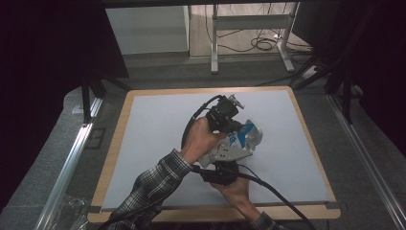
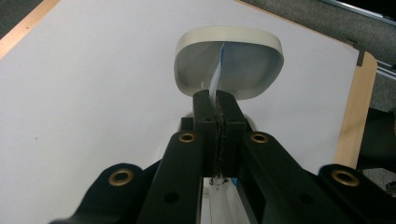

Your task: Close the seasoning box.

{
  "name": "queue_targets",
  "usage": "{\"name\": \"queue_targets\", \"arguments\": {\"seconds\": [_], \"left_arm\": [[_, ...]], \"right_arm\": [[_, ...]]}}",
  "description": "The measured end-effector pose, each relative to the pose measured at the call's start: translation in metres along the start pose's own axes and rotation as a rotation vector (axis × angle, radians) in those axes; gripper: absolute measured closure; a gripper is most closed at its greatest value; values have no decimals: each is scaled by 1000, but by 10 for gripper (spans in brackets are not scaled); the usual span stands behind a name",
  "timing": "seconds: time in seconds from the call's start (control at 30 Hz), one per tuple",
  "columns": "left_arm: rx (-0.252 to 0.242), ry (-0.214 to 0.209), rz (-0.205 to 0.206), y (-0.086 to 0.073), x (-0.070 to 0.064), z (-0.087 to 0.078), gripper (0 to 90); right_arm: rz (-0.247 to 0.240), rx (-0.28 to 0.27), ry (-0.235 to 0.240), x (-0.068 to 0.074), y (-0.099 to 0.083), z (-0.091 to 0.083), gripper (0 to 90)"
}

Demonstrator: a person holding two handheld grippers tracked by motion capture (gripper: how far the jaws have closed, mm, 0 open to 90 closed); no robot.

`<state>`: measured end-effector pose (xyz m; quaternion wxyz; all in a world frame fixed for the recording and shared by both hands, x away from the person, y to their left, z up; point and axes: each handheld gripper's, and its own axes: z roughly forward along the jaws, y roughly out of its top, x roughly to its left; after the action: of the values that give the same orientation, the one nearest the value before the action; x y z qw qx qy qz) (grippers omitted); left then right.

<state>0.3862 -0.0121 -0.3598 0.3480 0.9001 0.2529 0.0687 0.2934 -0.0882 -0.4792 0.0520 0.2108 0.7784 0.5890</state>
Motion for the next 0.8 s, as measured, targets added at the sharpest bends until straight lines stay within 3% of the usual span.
{"name": "queue_targets", "arguments": {"seconds": [0.8], "left_arm": [[5, -3, 4, 1, -1, 0, 888]], "right_arm": [[-3, -6, 3, 0, 1, -1, 594]]}}
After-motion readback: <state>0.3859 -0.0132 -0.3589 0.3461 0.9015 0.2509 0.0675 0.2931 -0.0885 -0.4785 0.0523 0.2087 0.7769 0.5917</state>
